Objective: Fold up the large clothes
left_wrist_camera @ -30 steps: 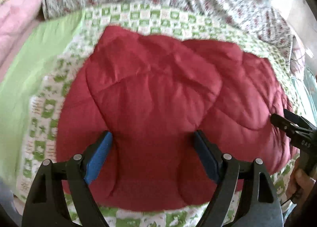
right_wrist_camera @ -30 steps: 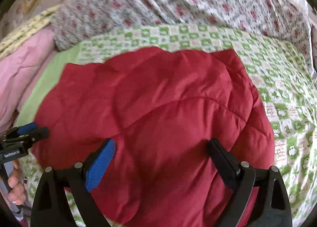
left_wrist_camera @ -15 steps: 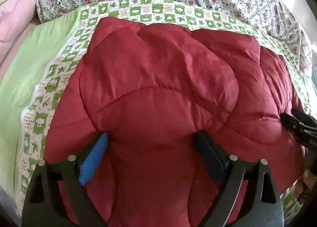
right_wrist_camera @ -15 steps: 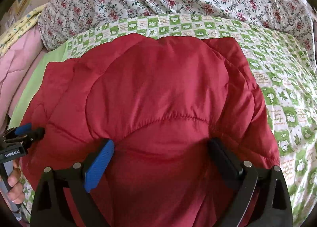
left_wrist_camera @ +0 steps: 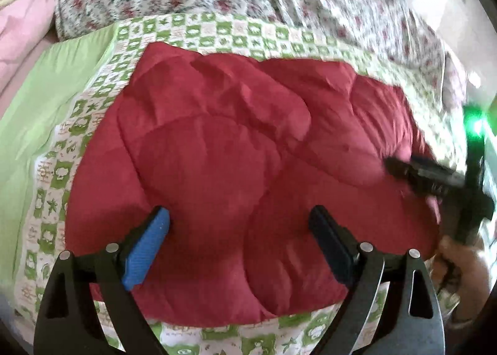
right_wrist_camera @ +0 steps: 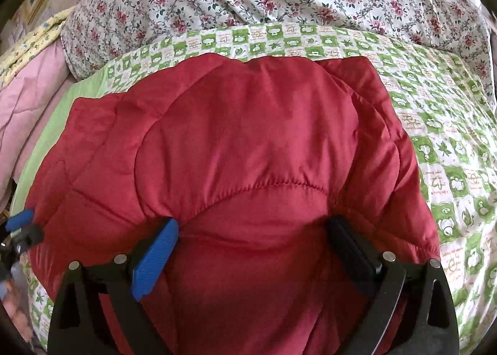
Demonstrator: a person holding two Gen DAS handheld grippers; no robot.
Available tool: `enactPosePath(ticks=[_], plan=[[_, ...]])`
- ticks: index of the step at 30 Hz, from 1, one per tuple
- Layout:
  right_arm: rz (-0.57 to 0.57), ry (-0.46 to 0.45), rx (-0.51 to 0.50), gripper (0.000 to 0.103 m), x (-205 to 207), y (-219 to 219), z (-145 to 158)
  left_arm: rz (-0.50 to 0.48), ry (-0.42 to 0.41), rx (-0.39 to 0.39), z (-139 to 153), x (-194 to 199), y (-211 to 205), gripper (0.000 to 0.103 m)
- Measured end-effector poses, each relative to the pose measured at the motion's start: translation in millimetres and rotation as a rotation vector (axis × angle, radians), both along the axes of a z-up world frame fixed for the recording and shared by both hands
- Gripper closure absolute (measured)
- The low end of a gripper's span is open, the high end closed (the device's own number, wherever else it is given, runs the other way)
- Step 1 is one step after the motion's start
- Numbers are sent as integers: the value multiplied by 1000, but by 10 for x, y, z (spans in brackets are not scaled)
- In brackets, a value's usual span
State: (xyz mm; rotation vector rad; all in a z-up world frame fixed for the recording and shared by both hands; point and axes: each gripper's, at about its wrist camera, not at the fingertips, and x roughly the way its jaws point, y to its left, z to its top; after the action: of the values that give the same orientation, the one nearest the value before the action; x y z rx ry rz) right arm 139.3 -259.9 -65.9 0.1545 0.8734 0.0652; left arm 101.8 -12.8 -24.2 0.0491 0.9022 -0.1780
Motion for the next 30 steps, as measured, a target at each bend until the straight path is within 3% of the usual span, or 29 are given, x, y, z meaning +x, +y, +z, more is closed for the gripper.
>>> enactPosePath(ticks=[2, 5, 7, 11, 14, 17, 22, 27, 30], plan=[[-8, -17, 7, 5, -85, 16, 106, 0, 14, 40, -89, 68, -61, 10], [16, -83, 29, 7, -382, 88, 329, 1, 24, 27, -146, 132, -36, 10], [35, -100, -10, 7, -544, 155, 395, -2, 20, 26, -138, 132, -40, 10], [54, 8, -59, 4, -534, 181, 91, -3, 15, 25, -144, 111, -57, 9], [45, -4, -38, 1, -523, 121, -47, -8, 14, 5, -50, 11, -21, 9], [44, -10, -37, 1, -541, 104, -34, -12, -9, -5, 49, -144, 62, 9], [40, -28, -33, 1, -583, 95, -60, -2, 23, 8, -191, -58, 112, 7], [27, -88, -42, 3, -849, 170, 191, 4, 20, 24, -211, -19, 85, 6], [24, -40, -89, 3, -834, 187, 86, 3, 14, 22, -220, -15, 97, 5]])
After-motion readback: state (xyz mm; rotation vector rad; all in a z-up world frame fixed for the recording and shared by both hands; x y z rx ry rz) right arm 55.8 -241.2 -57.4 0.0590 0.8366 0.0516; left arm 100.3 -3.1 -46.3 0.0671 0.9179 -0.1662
